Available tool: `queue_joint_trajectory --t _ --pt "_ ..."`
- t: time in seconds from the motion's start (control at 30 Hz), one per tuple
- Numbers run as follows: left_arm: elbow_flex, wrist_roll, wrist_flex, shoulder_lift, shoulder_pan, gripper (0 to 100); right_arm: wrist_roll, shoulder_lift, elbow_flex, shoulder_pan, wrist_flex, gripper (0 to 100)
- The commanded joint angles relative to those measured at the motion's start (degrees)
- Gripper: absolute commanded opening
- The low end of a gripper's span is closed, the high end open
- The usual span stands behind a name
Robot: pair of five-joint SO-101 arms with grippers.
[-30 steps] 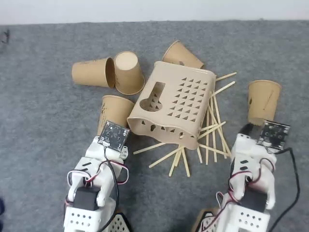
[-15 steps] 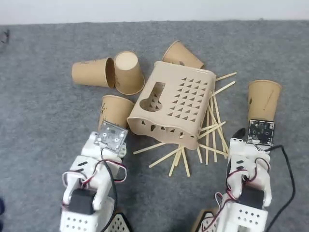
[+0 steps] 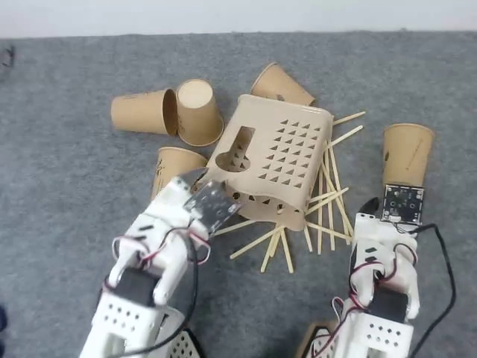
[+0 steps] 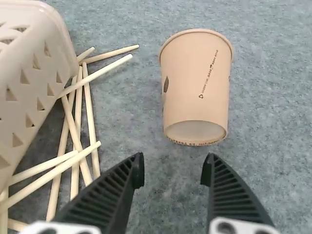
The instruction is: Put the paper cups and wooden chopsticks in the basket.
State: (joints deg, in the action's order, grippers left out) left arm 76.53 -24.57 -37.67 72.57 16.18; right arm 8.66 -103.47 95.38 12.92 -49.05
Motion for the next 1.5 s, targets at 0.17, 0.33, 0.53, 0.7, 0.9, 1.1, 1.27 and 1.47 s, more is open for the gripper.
queue_joint_trajectory --t 0.17,0.33,0.53,0.7,0.9,1.1,1.27,1.47 --pt "-11.56 -7.47 8.09 -28.84 1.58 13 0.79 -0.48 0.88 -0.22 1.8 20.8" --pt "-11.74 -7.38 15.21 -36.13 5.71 13 0.79 -0.48 0.88 -0.22 1.89 20.8" --pt "-12.62 -7.21 9.41 -31.56 10.55 13 0.79 -0.4 0.88 -0.22 1.89 20.8" --pt "-13.76 -7.38 3.78 -21.8 10.29 13 0.79 -0.4 0.88 -0.31 1.89 20.8" --pt "-14.2 -7.47 7.74 -24.97 10.11 13 0.79 -0.4 0.88 -0.4 1.71 20.8" --pt "-14.46 -7.56 17.67 -35.43 9.67 13 0.79 -0.4 0.88 -0.22 1.71 20.8" --pt "-18.07 -8.88 22.15 -45.63 6.68 13 0.79 -0.4 0.88 -0.31 1.71 20.8" --pt "-20.62 -8.88 26.73 -50.46 6.33 13 0.79 -0.4 0.88 -0.4 1.8 20.8"
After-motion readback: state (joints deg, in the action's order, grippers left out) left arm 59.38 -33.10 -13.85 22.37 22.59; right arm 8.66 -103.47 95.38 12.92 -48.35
